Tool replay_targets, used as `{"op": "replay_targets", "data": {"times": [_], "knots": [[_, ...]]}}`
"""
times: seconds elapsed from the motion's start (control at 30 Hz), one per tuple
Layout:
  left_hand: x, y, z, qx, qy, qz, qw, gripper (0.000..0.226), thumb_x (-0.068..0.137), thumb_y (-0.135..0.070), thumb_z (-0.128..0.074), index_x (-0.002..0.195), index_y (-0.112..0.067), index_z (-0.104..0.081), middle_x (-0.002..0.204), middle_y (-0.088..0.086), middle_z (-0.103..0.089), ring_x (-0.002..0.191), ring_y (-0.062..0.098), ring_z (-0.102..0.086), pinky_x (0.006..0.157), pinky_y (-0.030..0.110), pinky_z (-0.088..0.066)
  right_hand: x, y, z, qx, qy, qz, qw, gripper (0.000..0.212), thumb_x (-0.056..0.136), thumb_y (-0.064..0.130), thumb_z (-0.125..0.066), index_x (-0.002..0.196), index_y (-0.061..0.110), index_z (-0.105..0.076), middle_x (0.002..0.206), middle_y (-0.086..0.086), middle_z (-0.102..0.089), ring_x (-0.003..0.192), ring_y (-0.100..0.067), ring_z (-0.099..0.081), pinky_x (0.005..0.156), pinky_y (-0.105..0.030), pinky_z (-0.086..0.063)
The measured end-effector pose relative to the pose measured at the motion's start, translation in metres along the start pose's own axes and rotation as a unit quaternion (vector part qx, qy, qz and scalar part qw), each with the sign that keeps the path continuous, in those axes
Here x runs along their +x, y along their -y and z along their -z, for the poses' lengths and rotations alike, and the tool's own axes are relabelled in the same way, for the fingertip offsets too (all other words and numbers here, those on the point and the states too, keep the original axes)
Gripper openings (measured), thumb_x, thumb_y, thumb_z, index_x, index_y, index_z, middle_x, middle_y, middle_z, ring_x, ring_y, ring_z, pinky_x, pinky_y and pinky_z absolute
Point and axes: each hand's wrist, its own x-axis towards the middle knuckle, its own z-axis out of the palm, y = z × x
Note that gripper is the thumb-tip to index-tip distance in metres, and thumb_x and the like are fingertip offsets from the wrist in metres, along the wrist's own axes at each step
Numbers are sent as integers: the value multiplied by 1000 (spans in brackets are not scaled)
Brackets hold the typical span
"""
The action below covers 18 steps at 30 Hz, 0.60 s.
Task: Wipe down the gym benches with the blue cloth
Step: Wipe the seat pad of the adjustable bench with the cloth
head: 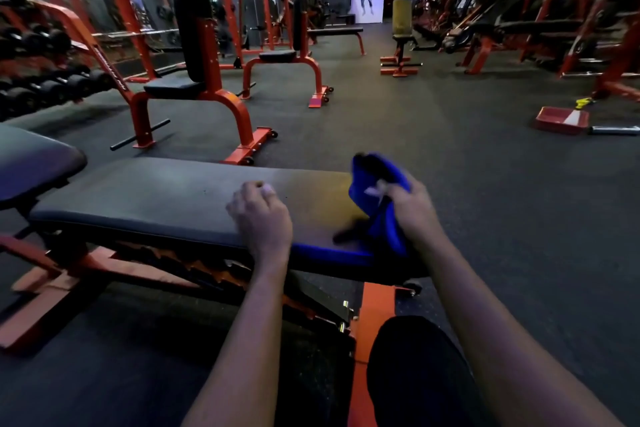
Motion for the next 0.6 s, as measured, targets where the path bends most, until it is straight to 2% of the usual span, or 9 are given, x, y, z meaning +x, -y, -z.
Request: {"op": "replay_targets", "data": {"times": [0.07,0.13,0.2,0.27,0.33,0.4,0.47,0.53,0.6], "knots": [[-3,-27,-1,-95,164,-41,981,23,103,-26,-42,114,-15,-59,104,4,-62,96,18,-56,78,29,-37,-1,26,5,235,-50,-16,971,19,97,5,-52,110,9,-64,74,7,-74,72,-4,-70,70,-18,-53],[-8,-49,-3,-140,364,-59,919,33,104,-39,-37,127,-21,-52,113,-2,-60,99,9,-56,91,31,-42,-9,42,3,329,-17,-22,944,15,99,11,-51,105,9,-64,75,9,-73,72,-1,-69,68,-17,-51],[-13,-60,-6,-171,463,-28,869,37,103,-45,-36,132,-22,-45,121,-1,-58,110,15,-56,103,44,-43,-12,48,-2,359,46,-36,932,13,98,19,-53,102,11,-63,84,6,-73,82,-3,-69,78,-20,-53],[-13,-62,-9,-202,459,-4,865,32,102,-39,-41,130,-23,-43,119,1,-60,112,22,-59,98,50,-48,-11,43,-6,321,59,-50,944,46,83,34,-74,117,5,-60,115,-11,-68,110,-22,-64,106,-42,-46],[-11,-65,-5,-193,405,-45,893,20,101,-31,-44,118,-20,-46,108,4,-64,102,24,-63,85,43,-54,-18,39,0,308,96,-48,945,69,79,41,-77,130,2,-53,133,-21,-56,125,-33,-53,116,-53,-31],[-4,-69,3,-147,330,-103,927,13,102,-27,-44,106,-15,-46,89,2,-61,83,17,-61,64,21,-48,-26,46,1,287,153,-89,942,57,96,41,-53,137,3,-51,140,-15,-56,130,-27,-53,114,-43,-36],[5,-74,11,-127,292,-130,939,15,103,-27,-44,102,-12,-47,81,-2,-54,72,10,-53,56,17,-39,-28,44,8,260,184,-96,943,51,100,42,-43,137,9,-53,136,-8,-61,126,-20,-57,109,-37,-44],[13,-81,15,-121,333,-114,928,20,103,-29,-45,101,-9,-47,81,-1,-51,72,12,-49,62,27,-41,-27,44,11,250,184,-100,945,52,93,43,-58,132,8,-58,131,-12,-64,121,-24,-61,104,-39,-46],[19,-81,12,-105,372,-66,920,22,103,-32,-44,96,-11,-47,85,1,-52,73,14,-49,63,32,-42,-24,46,8,175,122,-88,973,40,85,30,-72,111,0,-63,110,-27,-68,94,-28,-69,85,-36,-52]]}}
